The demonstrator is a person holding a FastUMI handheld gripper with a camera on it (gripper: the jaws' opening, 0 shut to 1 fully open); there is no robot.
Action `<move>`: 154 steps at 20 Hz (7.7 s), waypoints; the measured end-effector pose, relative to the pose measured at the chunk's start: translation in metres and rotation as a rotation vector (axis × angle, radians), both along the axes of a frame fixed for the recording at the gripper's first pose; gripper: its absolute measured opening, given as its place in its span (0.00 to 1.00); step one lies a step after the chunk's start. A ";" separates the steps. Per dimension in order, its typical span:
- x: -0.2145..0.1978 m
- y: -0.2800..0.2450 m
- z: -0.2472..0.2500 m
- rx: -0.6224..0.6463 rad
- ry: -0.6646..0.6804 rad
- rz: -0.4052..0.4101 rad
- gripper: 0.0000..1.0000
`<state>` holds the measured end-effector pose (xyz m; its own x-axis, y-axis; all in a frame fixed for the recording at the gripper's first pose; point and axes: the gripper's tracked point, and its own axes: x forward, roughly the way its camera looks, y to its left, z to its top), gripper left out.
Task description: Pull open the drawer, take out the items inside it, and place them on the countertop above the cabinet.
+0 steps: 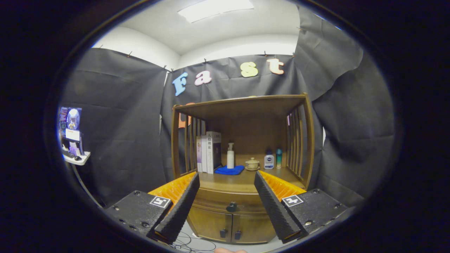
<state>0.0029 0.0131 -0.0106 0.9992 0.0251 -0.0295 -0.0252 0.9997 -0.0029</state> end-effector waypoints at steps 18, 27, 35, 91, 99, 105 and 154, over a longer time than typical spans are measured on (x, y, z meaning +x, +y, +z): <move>0.015 -0.002 -0.028 -0.010 0.023 -0.043 1.00; 0.073 0.018 -0.110 -0.064 0.083 -0.061 1.00; 0.134 -0.007 -0.198 -0.026 0.246 -0.177 0.97; 0.020 0.011 -0.259 0.050 0.363 -0.233 0.37; 0.006 0.023 -0.240 0.026 0.443 -0.144 0.64; -0.005 0.048 -0.179 0.112 0.475 0.000 0.92; 0.128 -0.027 -0.261 0.219 1.357 -0.364 0.39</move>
<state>0.1311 -0.0142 -0.2720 0.1515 -0.0939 -0.9840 0.3709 0.9281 -0.0315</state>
